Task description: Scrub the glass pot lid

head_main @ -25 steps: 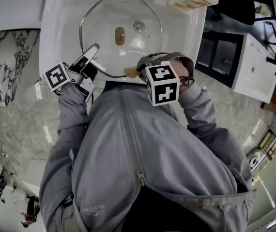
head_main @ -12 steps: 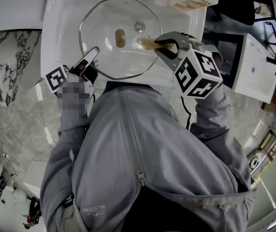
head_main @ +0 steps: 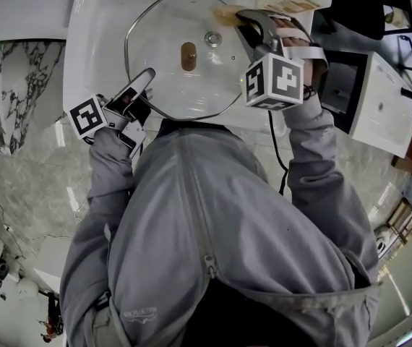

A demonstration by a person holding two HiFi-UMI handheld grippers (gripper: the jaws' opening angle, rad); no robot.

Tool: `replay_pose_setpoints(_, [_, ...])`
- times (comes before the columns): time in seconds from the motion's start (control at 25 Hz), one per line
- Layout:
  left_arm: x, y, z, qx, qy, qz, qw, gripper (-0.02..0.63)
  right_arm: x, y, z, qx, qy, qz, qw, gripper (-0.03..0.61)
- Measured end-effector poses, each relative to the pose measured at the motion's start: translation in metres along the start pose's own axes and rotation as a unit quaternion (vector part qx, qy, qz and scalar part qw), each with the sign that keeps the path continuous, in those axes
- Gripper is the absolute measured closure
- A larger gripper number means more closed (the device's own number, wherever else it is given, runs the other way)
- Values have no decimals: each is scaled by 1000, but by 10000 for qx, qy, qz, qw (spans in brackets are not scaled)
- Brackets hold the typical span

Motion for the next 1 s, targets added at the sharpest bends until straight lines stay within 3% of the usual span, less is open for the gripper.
replay_pose_setpoints(0.16, [1,-2,-8,-33,-36,20,10000,535,-22,-1,8,444,-40,181,9988,532])
replay_pose_setpoints(0.44, [0,-6,-16,36,-181,127,9997,534,-45,-8,36,1245,420,510,9900,532])
replay_pose_setpoints(0.68, [-1,-7,-15,23,-65,133,9999,526,-43,-17,57,987,1076,449,9883,532])
replay_pose_setpoints(1.0, [-2,0,-12,150,-2,-56,9999,518,-29,-22,98,664,1628,498,9832,532])
Point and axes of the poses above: the fingertips, and each gripper's own axes: x backward along the fingers, z to its left, y out of its top, the point moved 3 cm from there along x, backward along the fingers, and after that the axes turned 10 degrees about x, right-handed, at the moved point
